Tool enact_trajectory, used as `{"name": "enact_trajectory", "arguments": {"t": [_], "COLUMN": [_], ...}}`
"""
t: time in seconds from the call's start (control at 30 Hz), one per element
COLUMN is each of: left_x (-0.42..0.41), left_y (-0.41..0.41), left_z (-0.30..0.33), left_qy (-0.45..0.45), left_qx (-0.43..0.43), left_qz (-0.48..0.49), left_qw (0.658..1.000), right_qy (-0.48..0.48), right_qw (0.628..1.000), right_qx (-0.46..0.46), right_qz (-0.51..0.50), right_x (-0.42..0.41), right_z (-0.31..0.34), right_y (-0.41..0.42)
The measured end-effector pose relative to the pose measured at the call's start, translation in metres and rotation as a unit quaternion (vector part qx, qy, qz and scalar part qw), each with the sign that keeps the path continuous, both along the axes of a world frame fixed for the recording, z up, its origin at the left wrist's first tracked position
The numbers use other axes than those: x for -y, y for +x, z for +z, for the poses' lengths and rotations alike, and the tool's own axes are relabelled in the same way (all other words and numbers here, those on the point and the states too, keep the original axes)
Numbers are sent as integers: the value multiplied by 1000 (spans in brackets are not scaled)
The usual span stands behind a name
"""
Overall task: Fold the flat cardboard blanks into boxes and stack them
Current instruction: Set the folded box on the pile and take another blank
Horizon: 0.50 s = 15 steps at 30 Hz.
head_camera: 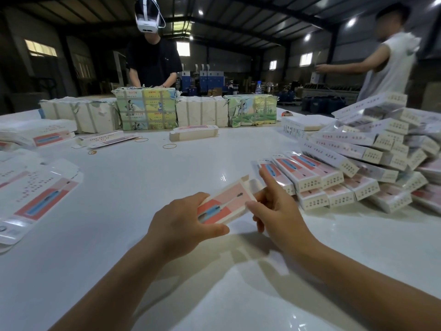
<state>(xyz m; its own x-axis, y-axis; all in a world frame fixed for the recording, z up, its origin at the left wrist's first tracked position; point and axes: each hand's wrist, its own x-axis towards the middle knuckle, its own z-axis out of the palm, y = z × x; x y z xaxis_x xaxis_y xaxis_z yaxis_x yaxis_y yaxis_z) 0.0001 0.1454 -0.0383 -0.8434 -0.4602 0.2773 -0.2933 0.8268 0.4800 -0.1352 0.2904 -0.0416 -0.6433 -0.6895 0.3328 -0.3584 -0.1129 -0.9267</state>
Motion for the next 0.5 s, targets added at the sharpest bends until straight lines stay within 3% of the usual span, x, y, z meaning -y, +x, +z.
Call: {"name": "enact_trajectory", "arguments": {"t": [0.13,0.5], "left_x": [-4,-5], "left_y": [1,-3], "left_z": [0,-5], "left_qy": [-42,-55], "left_qx": [19,21], "left_qz": [-1,19], "left_qw": [999,998], "right_qy": [53,54], "right_qw": [999,997], "right_qx": [8,-46], "right_qz": [2,1], "right_x": [0,0], "right_z": [-1,-1], "right_y": [2,0]}}
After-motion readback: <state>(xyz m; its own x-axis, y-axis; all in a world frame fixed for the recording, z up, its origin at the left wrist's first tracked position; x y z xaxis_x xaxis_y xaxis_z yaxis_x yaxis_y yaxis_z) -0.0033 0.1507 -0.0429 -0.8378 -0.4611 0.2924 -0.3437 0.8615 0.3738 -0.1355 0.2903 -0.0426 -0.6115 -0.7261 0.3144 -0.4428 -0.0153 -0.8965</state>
